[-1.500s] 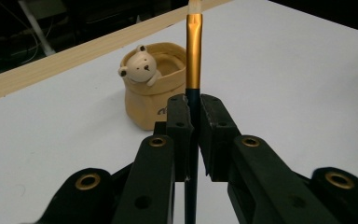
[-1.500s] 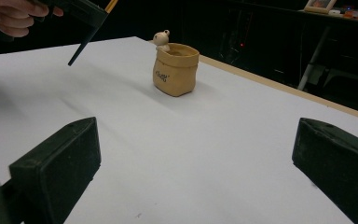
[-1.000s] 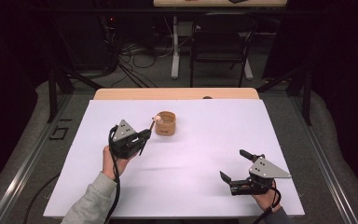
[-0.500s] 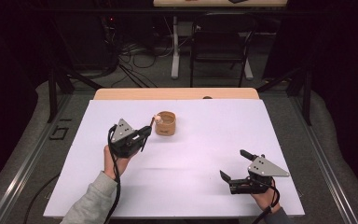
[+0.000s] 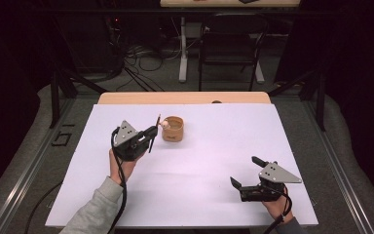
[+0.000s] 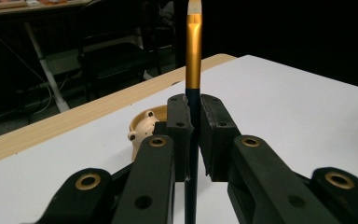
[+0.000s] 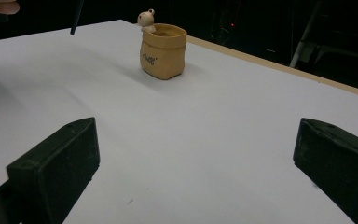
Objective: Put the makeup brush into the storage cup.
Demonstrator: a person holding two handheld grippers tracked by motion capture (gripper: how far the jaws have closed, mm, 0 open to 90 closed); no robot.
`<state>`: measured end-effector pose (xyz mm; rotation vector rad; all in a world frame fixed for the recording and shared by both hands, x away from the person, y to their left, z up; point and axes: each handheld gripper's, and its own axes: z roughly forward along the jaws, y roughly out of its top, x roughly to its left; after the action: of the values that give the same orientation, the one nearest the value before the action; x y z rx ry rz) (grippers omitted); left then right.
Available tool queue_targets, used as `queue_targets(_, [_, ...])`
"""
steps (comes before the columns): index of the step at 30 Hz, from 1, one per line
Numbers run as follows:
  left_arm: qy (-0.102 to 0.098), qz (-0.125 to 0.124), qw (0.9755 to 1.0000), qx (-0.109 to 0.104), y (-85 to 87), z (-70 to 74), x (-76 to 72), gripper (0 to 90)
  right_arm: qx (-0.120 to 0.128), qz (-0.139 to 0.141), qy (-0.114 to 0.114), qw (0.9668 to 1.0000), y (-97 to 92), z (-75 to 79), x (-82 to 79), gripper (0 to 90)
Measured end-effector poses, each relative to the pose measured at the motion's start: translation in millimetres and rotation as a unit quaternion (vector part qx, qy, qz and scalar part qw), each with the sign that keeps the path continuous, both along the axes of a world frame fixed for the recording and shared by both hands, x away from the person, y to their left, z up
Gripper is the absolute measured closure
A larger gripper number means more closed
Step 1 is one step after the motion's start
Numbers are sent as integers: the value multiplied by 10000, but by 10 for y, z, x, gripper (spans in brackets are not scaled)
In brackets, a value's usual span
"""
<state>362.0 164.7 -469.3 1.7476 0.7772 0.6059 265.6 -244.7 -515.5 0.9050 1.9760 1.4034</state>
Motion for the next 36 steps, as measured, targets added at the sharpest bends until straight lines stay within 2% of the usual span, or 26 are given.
queue_targets(11, [-61, -79, 9999, -11, -85, -20, 75, 832, -11, 30, 80, 10000, -3, -12, 26, 0])
queue_targets(21, [-92, -21, 9999, -87, -50, 16, 129, 832, -34, 74, 123, 9999, 40, -28, 110, 0])
queue_targets(26, [-51, -120, 9999, -97, -102, 31, 176, 832, -19, 94, 120, 9999, 33, -27, 102, 0])
queue_targets(32, [-145, -168, 9996, -157, -128, 77, 214, 832, -83, 35, 183, 9998, 20, -23, 71, 0])
queue_targets(34, [-149, -178, 9995, -198, -129, 89, 238, 832, -28, 7, 102, 9999, 23, -31, 68, 0])
queue_targets(36, [-161, -175, 9995, -200, -139, 96, 250, 832, -45, 9, 136, 9999, 18, -25, 59, 0])
